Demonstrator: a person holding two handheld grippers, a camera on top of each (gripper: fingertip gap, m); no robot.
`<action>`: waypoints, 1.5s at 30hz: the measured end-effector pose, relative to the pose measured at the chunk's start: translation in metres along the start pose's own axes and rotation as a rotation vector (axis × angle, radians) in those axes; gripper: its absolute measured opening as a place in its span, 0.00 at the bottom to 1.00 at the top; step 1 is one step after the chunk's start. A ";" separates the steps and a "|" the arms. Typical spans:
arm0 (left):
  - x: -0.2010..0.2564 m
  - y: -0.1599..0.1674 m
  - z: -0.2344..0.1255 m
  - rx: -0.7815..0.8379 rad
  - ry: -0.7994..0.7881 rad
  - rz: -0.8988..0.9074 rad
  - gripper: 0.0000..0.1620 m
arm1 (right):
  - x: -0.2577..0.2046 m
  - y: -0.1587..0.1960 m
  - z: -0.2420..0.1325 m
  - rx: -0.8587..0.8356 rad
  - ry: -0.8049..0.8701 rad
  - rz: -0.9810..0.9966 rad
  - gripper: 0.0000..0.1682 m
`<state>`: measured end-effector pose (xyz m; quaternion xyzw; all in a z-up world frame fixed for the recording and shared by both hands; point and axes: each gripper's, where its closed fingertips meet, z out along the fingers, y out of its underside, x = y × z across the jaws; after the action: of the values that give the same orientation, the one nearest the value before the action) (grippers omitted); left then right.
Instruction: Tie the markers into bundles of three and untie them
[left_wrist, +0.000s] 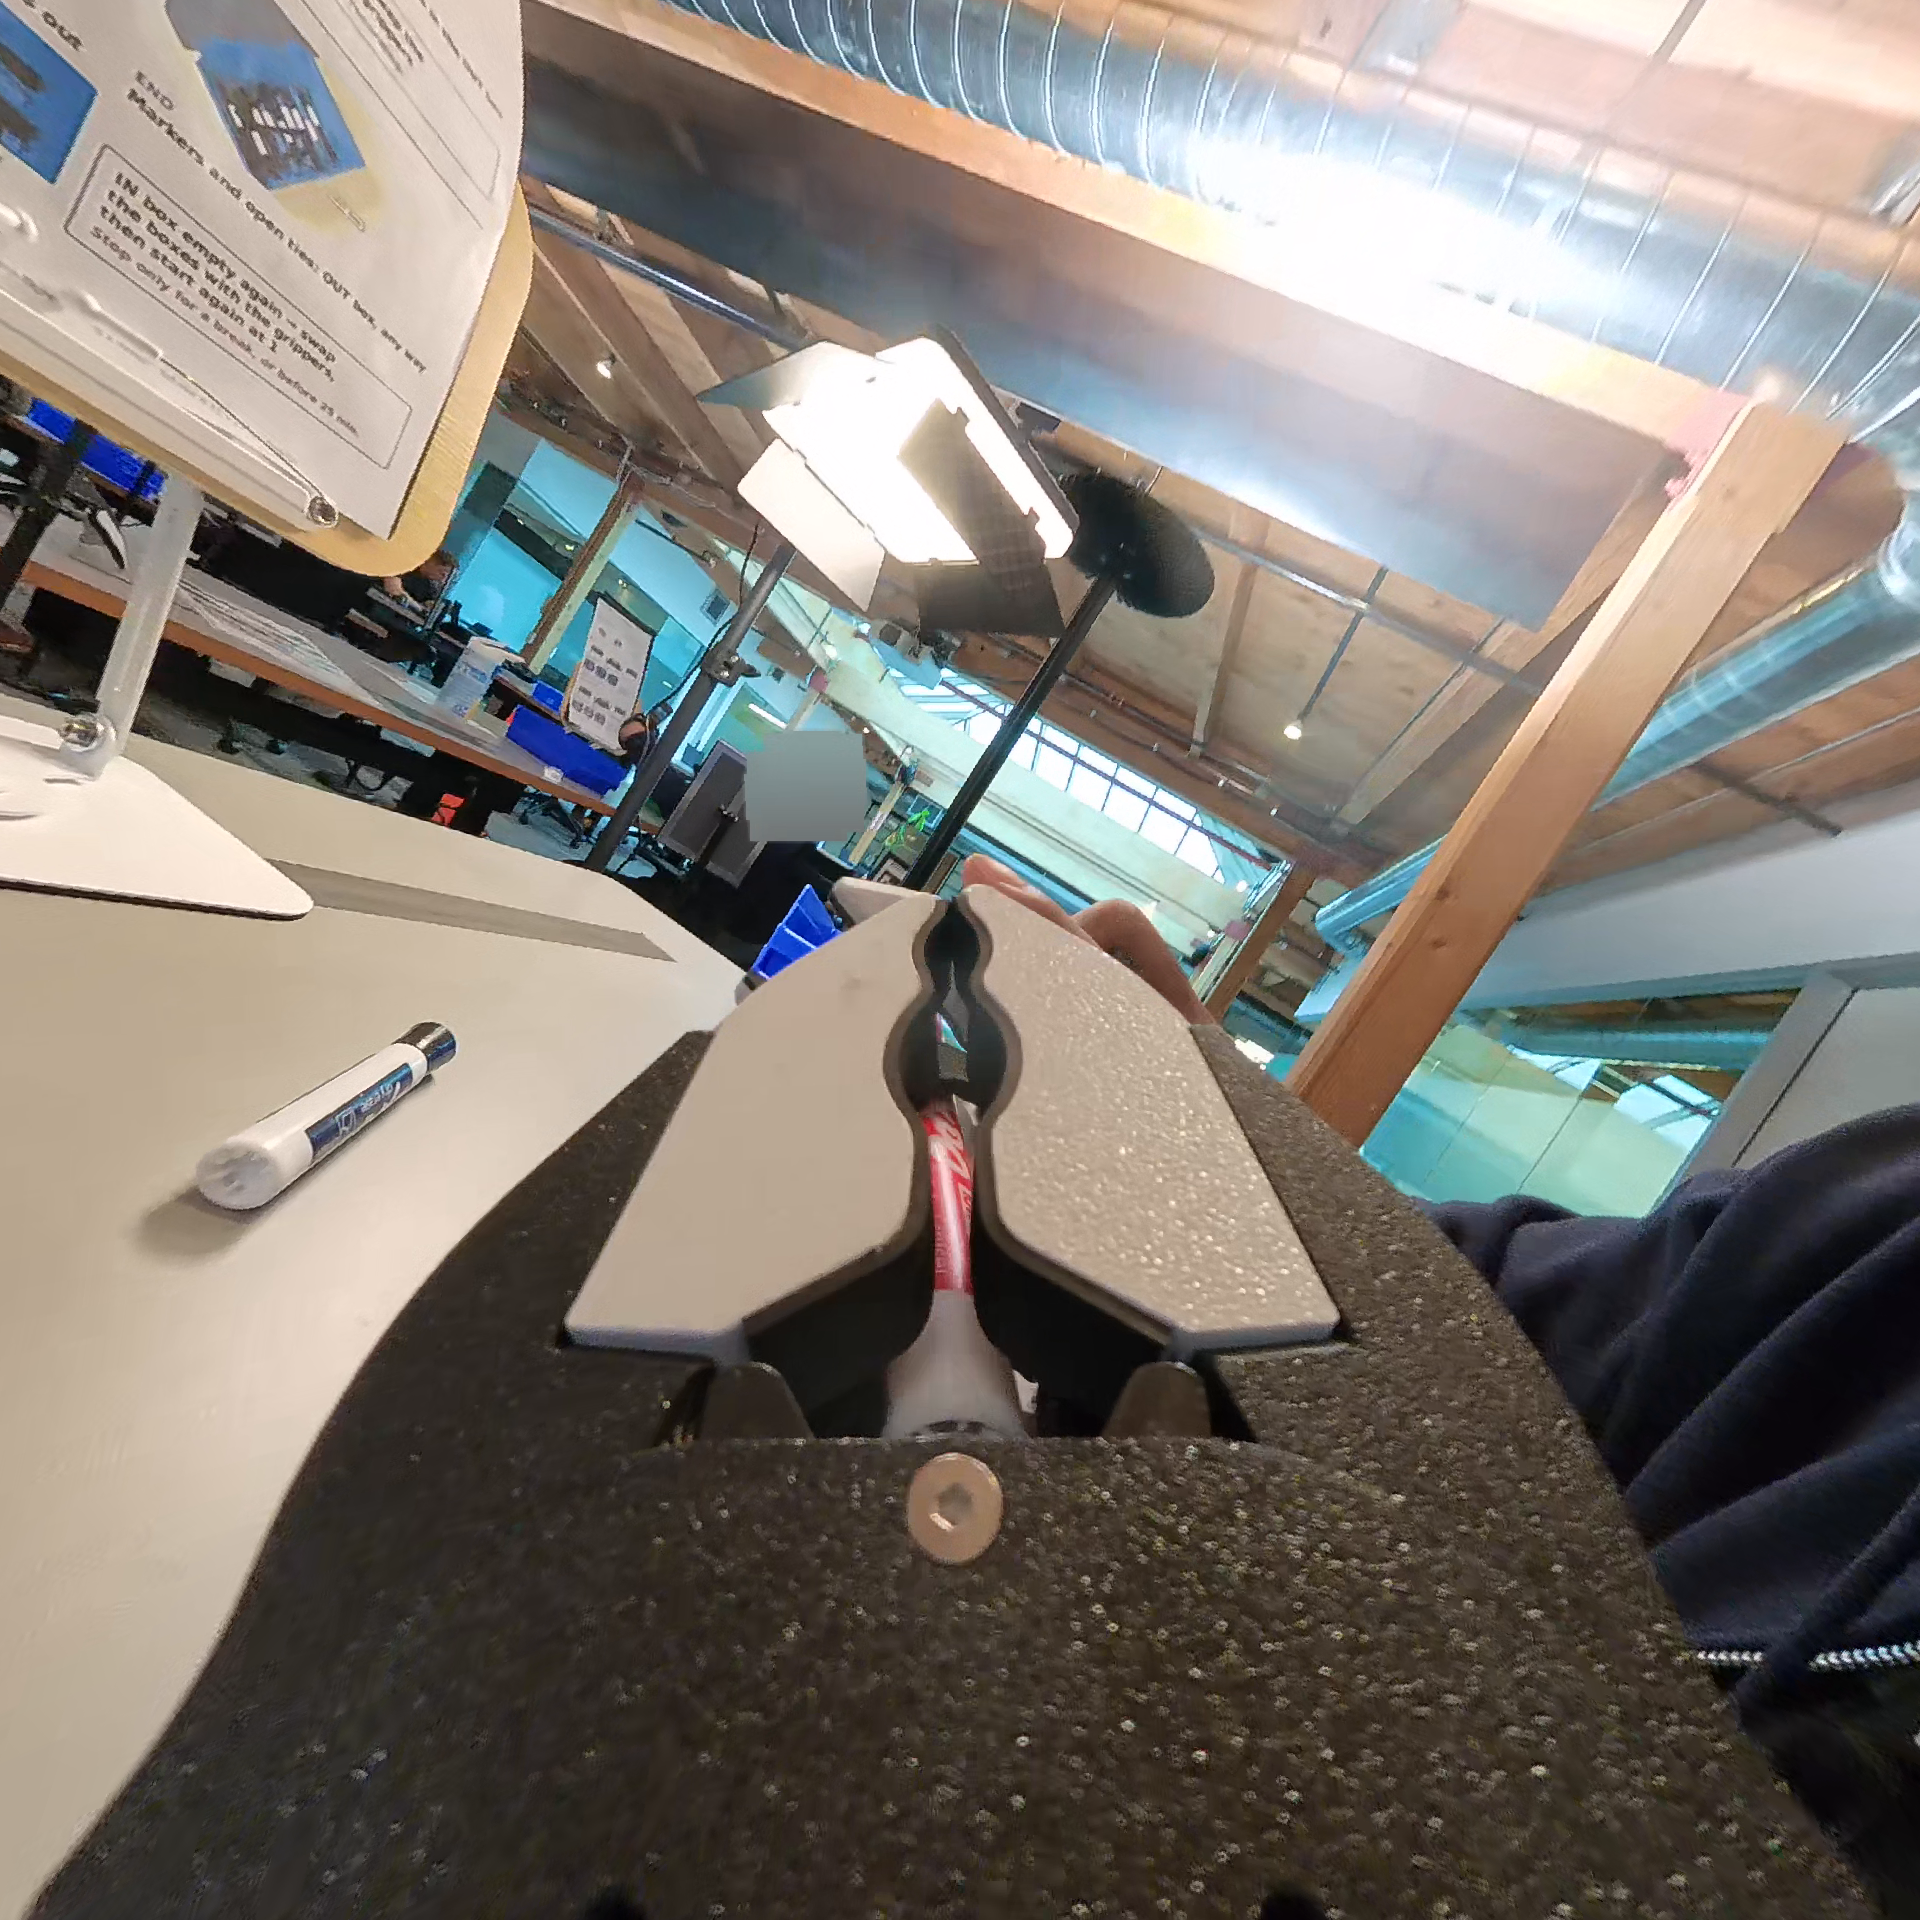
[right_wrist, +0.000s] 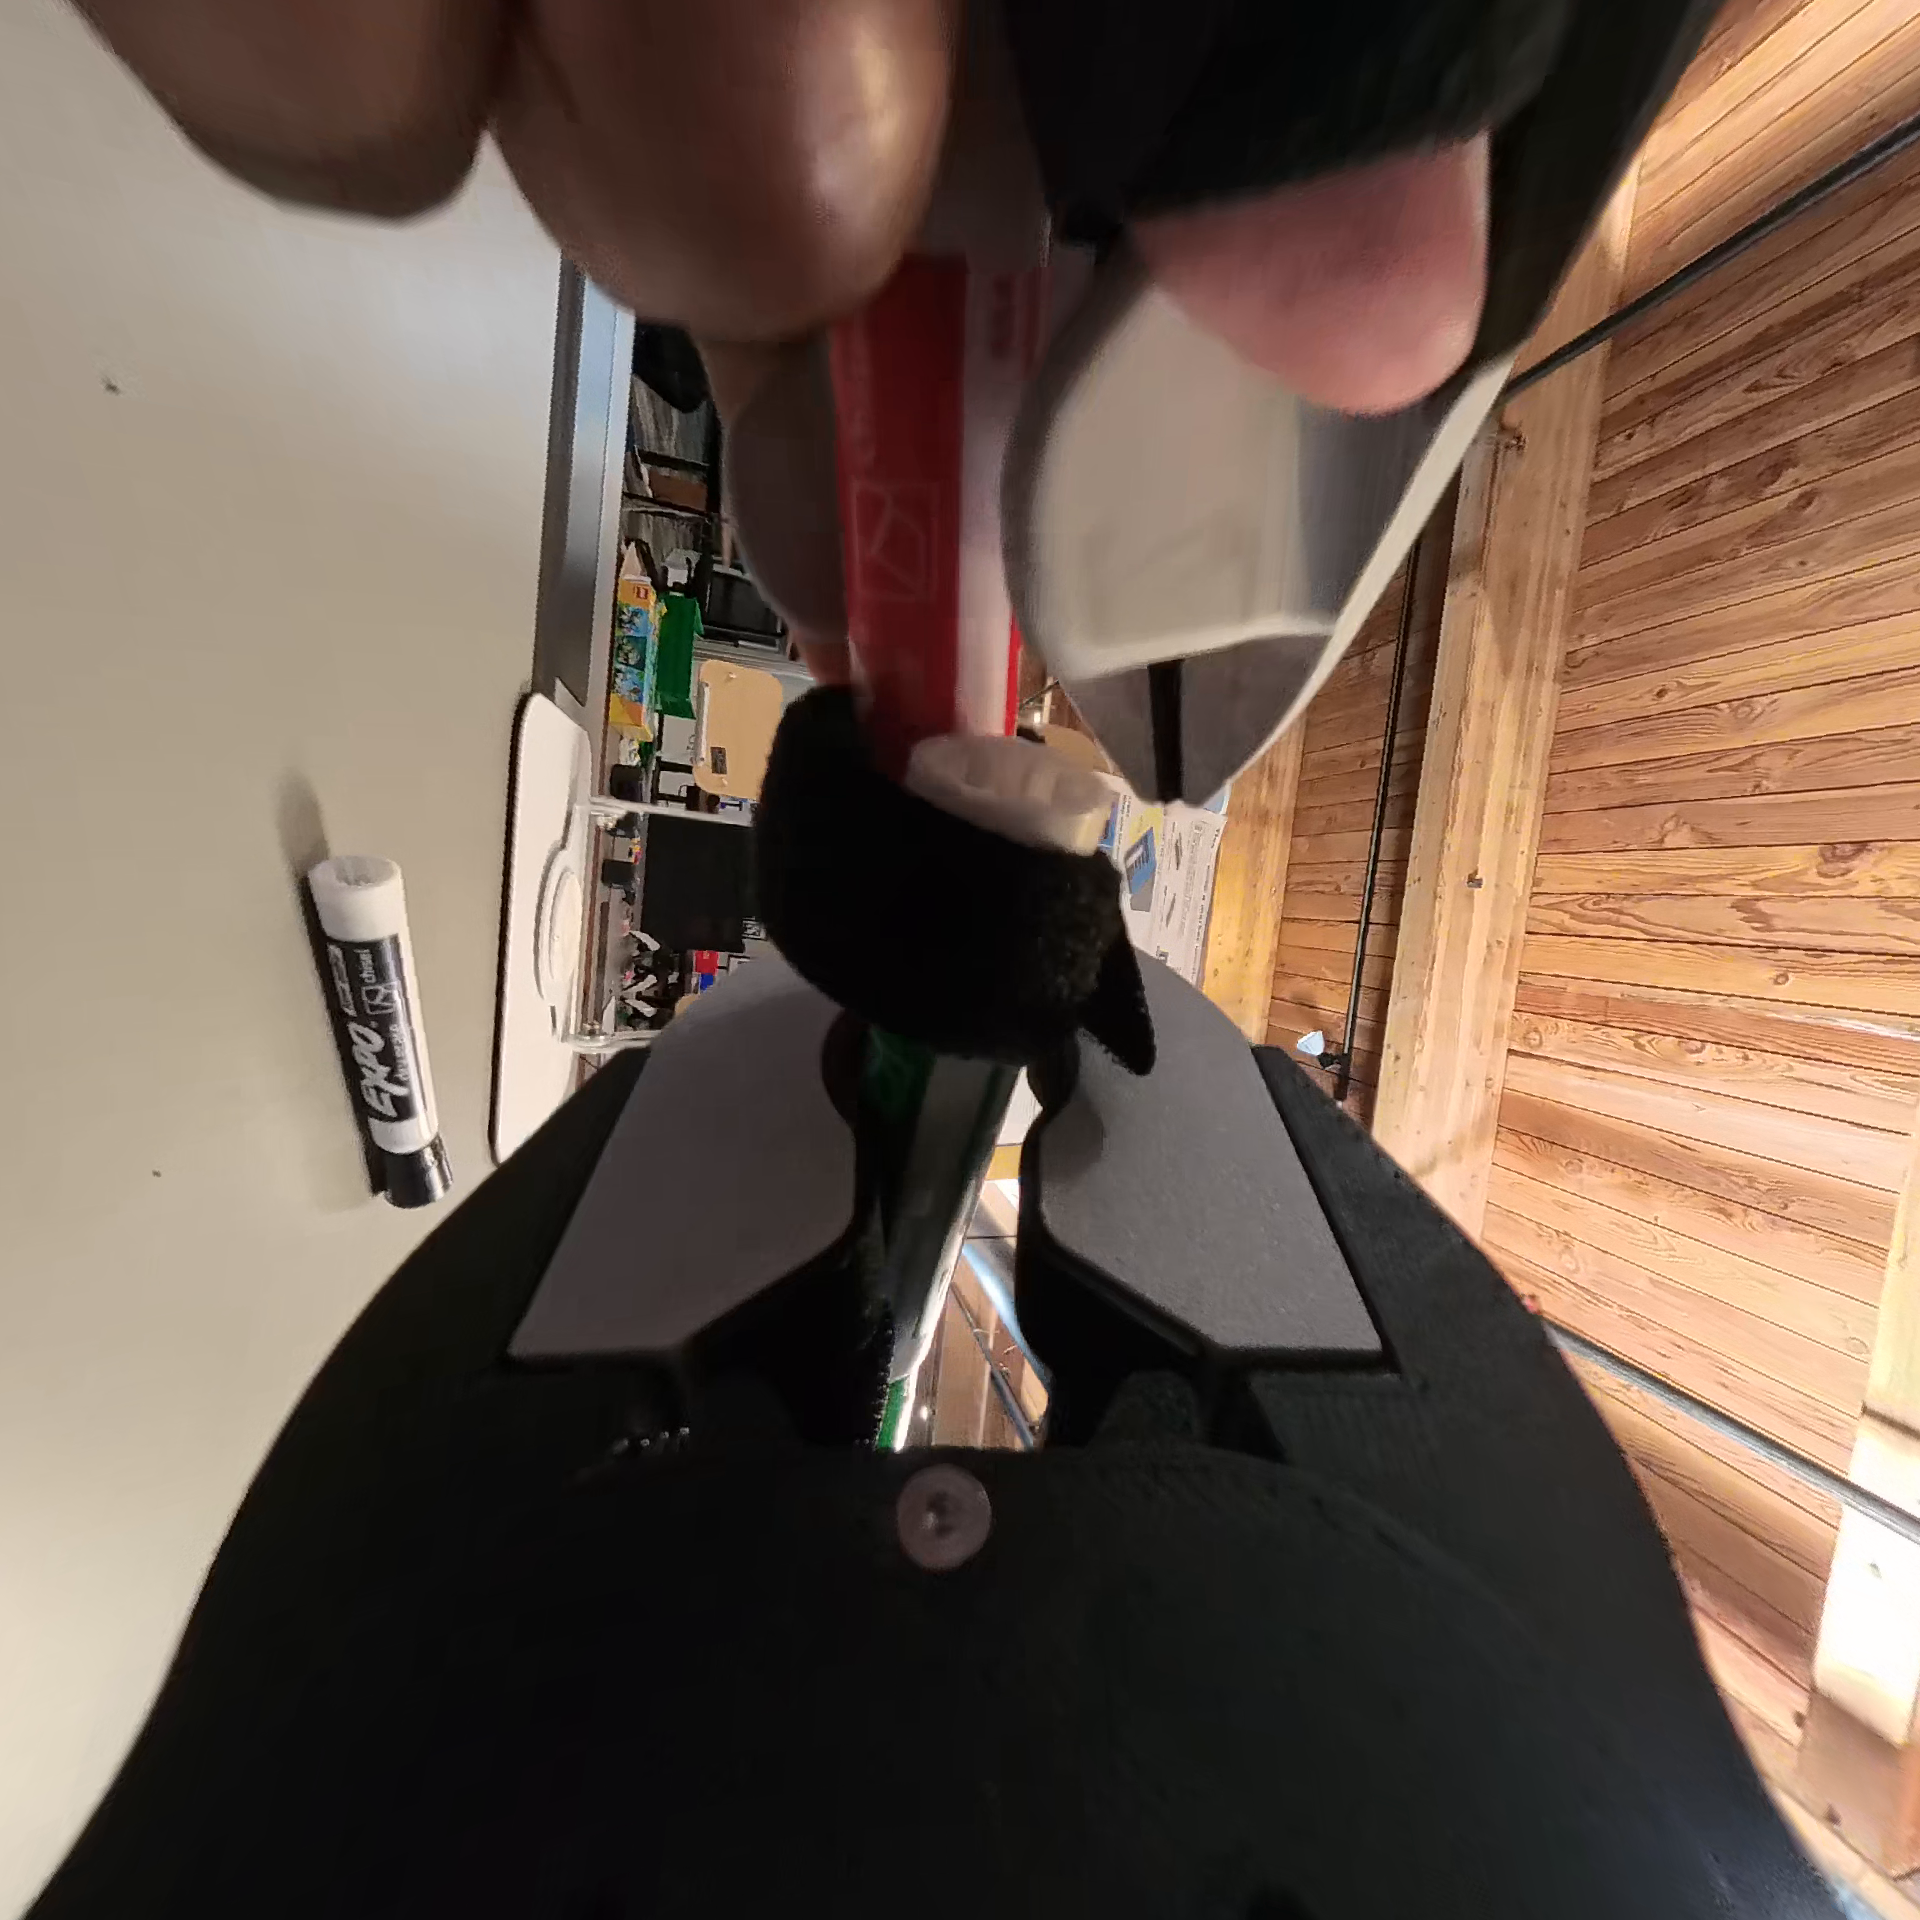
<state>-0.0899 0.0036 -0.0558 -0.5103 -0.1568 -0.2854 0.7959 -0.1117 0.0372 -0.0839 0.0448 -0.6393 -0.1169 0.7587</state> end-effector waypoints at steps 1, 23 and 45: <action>0.001 0.001 0.001 -0.010 0.000 0.011 0.00 | 0.000 -0.002 0.000 0.004 -0.001 0.006 0.13; -0.034 0.037 0.006 -0.405 -0.190 0.256 0.34 | -0.023 0.050 0.000 -0.122 -0.041 0.116 0.08; -0.028 0.057 0.002 -0.566 -0.147 0.517 0.12 | -0.013 0.075 -0.009 -0.102 0.032 0.061 0.08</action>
<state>-0.0771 0.0321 -0.1112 -0.7515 0.0052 -0.0699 0.6559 -0.0958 0.1124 -0.0813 -0.0115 -0.6214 -0.1253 0.7733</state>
